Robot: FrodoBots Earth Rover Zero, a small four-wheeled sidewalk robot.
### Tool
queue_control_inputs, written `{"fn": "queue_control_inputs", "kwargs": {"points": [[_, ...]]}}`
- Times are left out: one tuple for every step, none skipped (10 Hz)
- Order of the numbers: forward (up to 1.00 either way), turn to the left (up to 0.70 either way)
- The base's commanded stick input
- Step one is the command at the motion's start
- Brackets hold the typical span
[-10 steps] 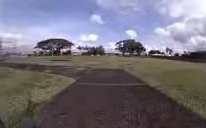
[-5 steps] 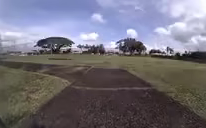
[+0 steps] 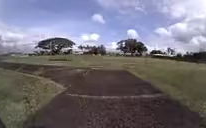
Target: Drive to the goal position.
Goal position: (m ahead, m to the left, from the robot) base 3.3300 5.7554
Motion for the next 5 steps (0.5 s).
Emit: {"fn": "queue_control_inputs", "kwargs": {"points": [[0.85, 0.00], [0.85, 0.00], [0.85, 0.00], [0.85, 0.00], [0.85, 0.02]]}}
